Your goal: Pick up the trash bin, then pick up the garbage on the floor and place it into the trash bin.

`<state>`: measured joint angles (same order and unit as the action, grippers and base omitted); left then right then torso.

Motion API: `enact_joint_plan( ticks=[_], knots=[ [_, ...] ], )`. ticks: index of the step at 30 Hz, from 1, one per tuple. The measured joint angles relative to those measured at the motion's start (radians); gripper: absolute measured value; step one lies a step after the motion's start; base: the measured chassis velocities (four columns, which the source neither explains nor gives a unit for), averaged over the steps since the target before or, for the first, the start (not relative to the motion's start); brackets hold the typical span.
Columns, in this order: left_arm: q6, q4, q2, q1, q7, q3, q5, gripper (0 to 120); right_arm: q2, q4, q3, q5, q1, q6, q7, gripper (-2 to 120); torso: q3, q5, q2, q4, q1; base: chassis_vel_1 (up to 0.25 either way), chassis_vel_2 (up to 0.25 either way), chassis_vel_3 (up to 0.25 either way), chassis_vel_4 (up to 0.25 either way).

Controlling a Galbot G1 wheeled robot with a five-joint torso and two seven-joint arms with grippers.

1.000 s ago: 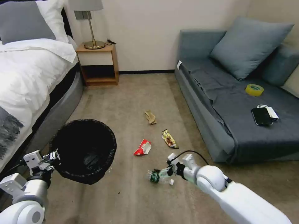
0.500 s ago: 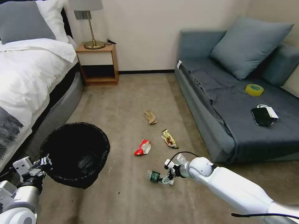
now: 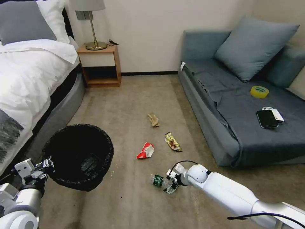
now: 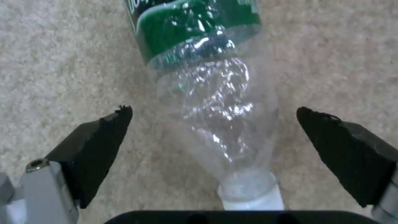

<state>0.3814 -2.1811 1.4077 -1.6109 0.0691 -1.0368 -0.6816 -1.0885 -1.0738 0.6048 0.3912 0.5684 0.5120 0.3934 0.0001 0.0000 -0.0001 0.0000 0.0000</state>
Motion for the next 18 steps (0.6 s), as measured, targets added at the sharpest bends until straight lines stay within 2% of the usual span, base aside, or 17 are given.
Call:
enact_joint_plan(
  ticks=[3,6,8,9,11,12,18],
  knots=[
    [-0.001,0.007,-0.002,0.003,-0.001,-0.001,-0.001,4,-0.006,0.003,-0.013,-0.001,0.007,-0.003,-0.009,87,0.0,0.0,0.0,0.0,0.0,0.0,0.0,0.0,0.0],
    [-0.001,0.009,-0.002,0.005,-0.001,0.001,-0.001,4,-0.004,0.002,-0.02,-0.001,0.012,-0.003,-0.011,80,0.0,0.0,0.0,0.0001,0.0,0.0,0.0,0.0,0.0],
    [-0.001,0.011,-0.002,0.007,-0.002,0.006,-0.001,4,0.006,-0.006,-0.026,-0.001,0.017,-0.004,-0.013,69,0.0,-0.0001,0.0,0.0,0.0,0.0,0.0,0.0,0.0],
    [-0.001,0.011,-0.002,0.007,-0.002,0.006,-0.001,4,0.006,-0.006,-0.026,-0.001,0.017,-0.004,-0.013,69,0.0,-0.0001,0.0,0.0,0.0,0.0,0.0,0.0,0.0],
    [-0.002,0.011,-0.001,0.008,-0.004,0.012,0.001,4,0.014,-0.013,-0.03,-0.003,0.023,-0.004,-0.016,57,0.0,-0.0001,0.0,0.0,0.0,0.0,0.0,0.0,0.0],
    [-0.002,0.011,-0.001,0.008,-0.004,0.012,0.001,4,0.014,-0.013,-0.03,-0.003,0.023,-0.004,-0.016,57,0.0,-0.0001,0.0,0.0,0.0,0.0,0.0,0.0,0.0],
    [-0.002,0.008,0.001,0.008,-0.005,0.021,0.005,4,0.024,-0.029,-0.051,-0.001,0.029,-0.005,-0.028,34,0.0,0.0,0.0,0.0,0.0,0.0,0.0,0.0,0.0]
  ],
)
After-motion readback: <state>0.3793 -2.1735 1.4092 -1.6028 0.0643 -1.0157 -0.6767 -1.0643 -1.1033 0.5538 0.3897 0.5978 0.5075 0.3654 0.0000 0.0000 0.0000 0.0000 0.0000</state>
